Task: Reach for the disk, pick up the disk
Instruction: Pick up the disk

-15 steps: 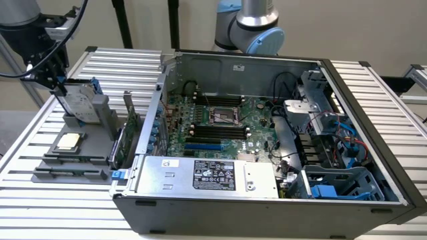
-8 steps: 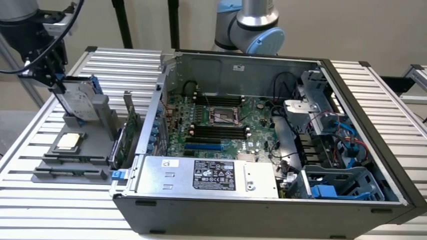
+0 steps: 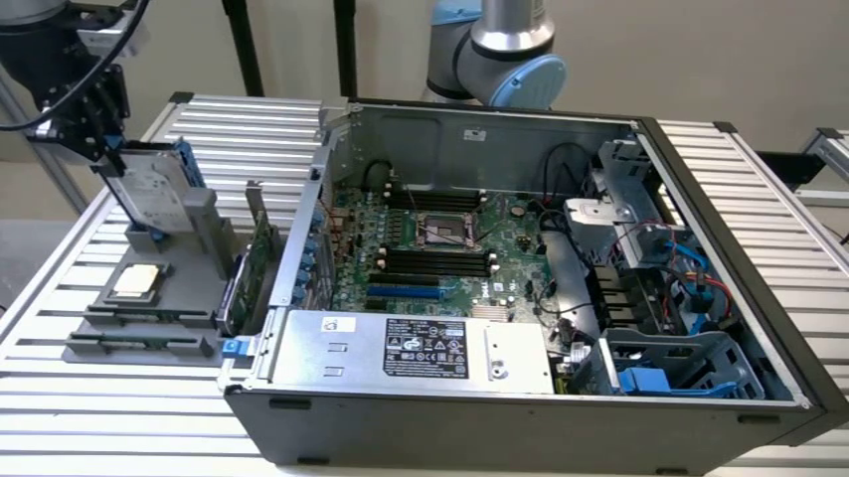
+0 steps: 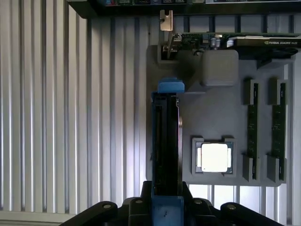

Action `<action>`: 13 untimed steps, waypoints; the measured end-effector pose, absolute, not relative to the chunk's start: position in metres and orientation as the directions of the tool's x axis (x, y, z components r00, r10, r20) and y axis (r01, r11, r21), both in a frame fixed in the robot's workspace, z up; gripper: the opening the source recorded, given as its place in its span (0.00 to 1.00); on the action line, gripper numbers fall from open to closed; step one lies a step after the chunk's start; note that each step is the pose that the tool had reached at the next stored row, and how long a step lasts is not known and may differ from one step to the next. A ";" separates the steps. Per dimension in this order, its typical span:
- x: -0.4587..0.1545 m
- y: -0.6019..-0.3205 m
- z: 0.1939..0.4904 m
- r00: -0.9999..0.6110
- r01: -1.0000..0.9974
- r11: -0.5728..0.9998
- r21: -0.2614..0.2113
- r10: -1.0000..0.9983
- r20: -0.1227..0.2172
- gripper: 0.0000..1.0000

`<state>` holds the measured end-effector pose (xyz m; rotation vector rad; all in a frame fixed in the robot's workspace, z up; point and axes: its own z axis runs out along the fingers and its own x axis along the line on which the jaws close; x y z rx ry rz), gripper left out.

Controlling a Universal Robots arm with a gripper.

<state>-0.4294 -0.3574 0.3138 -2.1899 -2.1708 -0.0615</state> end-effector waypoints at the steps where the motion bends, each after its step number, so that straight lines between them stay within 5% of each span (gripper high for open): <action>1: -0.429 -0.357 0.315 0.009 1.000 -0.008 -0.013 0.998 0.069 0.33; 13: -0.429 -0.354 0.358 0.009 1.000 -0.008 -0.013 0.998 0.069 0.33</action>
